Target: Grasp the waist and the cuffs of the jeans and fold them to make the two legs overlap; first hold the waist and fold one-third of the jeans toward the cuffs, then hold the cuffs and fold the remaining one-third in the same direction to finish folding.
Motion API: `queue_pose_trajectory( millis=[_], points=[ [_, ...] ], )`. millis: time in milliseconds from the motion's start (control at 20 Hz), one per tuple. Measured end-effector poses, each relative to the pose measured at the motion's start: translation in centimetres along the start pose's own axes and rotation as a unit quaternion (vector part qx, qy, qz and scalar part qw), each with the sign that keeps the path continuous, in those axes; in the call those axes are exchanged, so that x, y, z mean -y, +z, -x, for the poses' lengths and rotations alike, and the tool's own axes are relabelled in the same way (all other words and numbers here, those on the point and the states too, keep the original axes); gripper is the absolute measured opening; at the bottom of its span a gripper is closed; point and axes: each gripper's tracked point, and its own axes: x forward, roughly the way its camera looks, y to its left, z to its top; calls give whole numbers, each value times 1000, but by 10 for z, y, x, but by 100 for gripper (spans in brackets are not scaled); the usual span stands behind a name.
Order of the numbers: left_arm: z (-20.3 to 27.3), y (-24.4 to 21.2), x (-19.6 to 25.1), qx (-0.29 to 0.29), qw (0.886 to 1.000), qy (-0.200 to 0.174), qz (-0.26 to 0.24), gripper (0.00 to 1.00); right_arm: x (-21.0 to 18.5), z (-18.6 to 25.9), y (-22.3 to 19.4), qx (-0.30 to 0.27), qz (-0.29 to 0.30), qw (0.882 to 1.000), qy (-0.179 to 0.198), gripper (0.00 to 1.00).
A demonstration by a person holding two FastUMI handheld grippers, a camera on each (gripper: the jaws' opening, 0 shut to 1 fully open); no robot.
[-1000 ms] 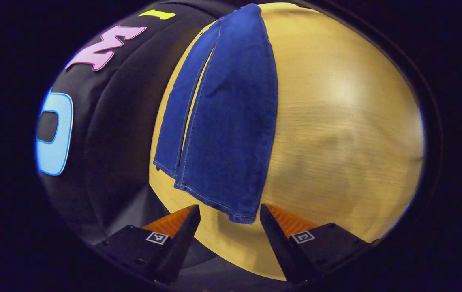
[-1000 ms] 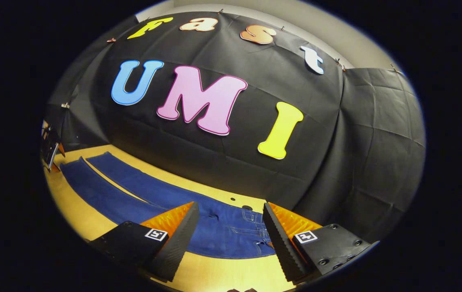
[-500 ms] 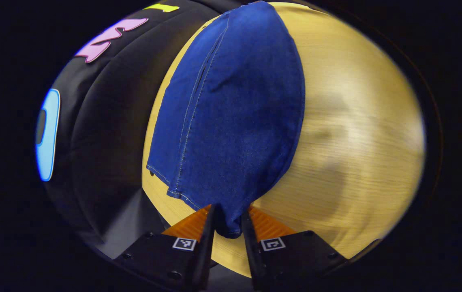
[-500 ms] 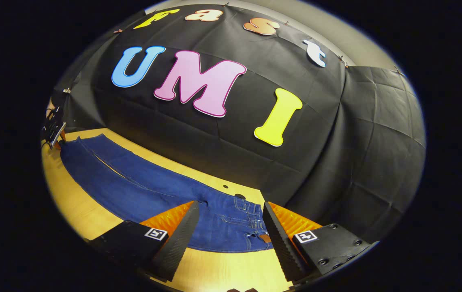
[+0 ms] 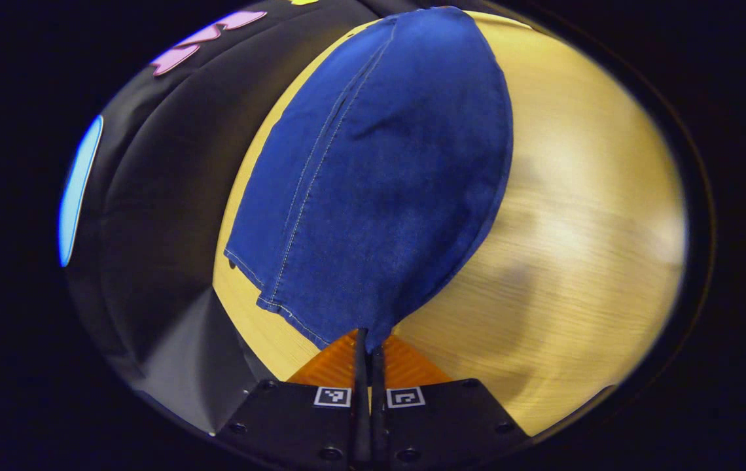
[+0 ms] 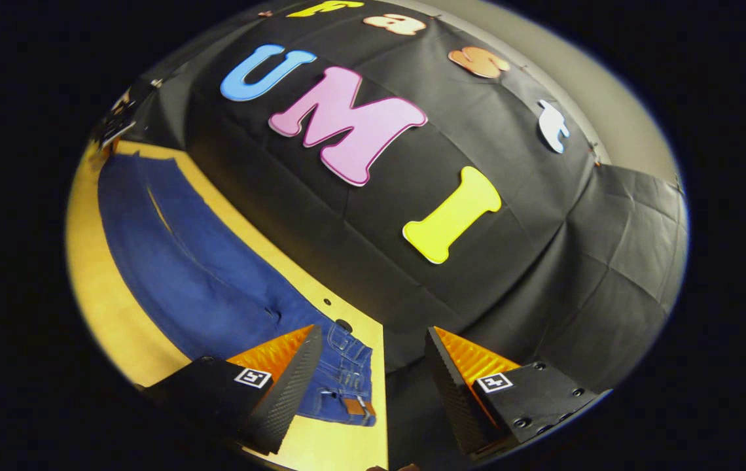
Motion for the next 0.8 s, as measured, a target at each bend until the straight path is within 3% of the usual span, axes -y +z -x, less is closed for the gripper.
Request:
queue_pose_trajectory(
  millis=[100,200,500,650,800],
  points=[
    [1,1,0,0,1000,-6,2,6,1,-15,-26,-28,64,997,40,97],
    [1,1,-1,1,1000,1,-1,6,-5,-25,-62,-58,154,982,90,97],
    [2,1,-1,6,1000,8,-4,6,-45,-19,-175,-141,326,901,247,98],
    [2,1,-1,5,1000,9,-2,6,-48,-28,-218,-172,360,879,261,98],
    [1,1,-1,5,1000,12,1,6,-46,-50,-235,-180,372,878,242,98]
  ],
)
